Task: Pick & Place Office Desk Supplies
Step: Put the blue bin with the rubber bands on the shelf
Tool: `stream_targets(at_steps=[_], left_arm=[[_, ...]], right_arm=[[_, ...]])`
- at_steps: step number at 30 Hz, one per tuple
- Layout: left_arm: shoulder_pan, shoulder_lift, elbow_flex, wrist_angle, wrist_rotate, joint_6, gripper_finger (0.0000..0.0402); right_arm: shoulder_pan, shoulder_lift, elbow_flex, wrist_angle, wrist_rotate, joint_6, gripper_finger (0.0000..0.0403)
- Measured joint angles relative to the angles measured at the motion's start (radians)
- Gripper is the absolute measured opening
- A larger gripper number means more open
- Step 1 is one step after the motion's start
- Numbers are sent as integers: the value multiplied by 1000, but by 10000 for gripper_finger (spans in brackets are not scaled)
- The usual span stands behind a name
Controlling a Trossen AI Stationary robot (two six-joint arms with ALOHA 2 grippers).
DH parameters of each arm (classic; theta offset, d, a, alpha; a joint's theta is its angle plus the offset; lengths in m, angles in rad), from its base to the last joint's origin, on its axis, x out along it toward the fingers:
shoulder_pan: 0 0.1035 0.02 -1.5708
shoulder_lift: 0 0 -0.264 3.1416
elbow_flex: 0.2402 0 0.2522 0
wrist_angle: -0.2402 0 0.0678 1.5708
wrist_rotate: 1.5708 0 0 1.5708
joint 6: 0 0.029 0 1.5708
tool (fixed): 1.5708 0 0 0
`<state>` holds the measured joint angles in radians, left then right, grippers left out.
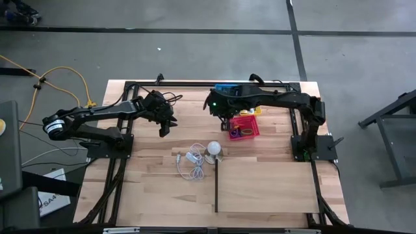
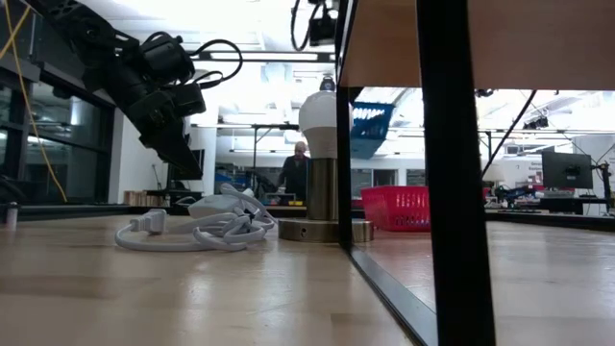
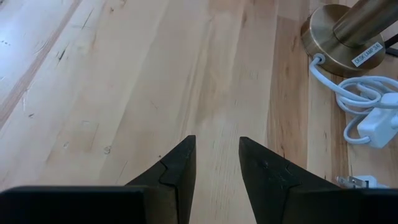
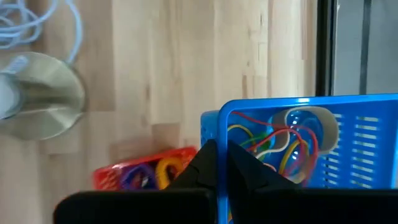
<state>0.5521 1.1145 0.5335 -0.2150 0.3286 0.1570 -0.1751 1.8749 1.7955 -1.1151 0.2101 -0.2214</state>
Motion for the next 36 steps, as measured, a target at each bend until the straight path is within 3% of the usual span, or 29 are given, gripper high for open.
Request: stream_targets(at_steps=[13,25,36], left_arm=[[0,0,0,22,0,0,118],[0,0,0,62,0,0,118],[0,0,0,68,0,0,118]], right_arm=[[225,-67,0,-165,105,287,3],[424,-81,2,-234,102,536,3],[561,-81,98,-282,131,689,3]])
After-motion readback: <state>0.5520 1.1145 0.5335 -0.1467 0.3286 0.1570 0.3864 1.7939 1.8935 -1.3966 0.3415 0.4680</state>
